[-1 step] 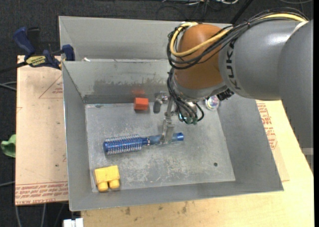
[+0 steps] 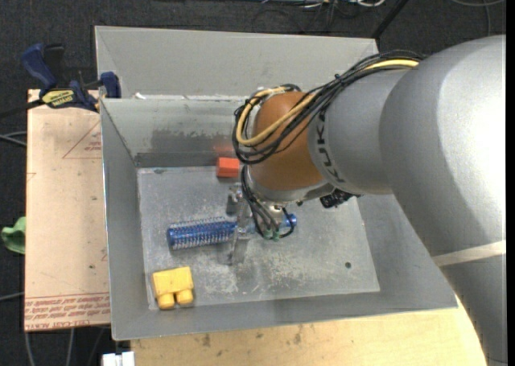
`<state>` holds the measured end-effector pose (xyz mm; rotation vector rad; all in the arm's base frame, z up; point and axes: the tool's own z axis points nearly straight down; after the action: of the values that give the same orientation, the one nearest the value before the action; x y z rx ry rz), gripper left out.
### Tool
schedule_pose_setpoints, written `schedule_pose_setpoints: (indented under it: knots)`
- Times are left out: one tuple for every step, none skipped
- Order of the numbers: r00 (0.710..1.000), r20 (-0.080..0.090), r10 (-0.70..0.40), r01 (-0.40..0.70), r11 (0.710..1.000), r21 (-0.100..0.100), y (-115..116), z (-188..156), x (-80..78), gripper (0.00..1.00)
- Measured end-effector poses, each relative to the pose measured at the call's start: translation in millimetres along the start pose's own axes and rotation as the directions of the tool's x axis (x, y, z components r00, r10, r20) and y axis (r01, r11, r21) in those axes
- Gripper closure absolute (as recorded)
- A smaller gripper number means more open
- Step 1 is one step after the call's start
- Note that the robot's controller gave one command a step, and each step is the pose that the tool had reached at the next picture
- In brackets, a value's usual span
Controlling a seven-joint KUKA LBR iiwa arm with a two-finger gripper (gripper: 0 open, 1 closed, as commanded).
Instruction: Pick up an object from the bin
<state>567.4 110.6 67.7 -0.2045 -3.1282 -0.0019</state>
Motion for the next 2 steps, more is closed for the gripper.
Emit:
schedule_pose_setpoints:
  knots:
    - [1.000,0.008,0.003,-0.003,1.000,-0.001,-1,-4,-3.1,1.00]
    - [0.979,0.016,-0.204,0.204,0.979,0.000,27,-102,-34.6,1.00]
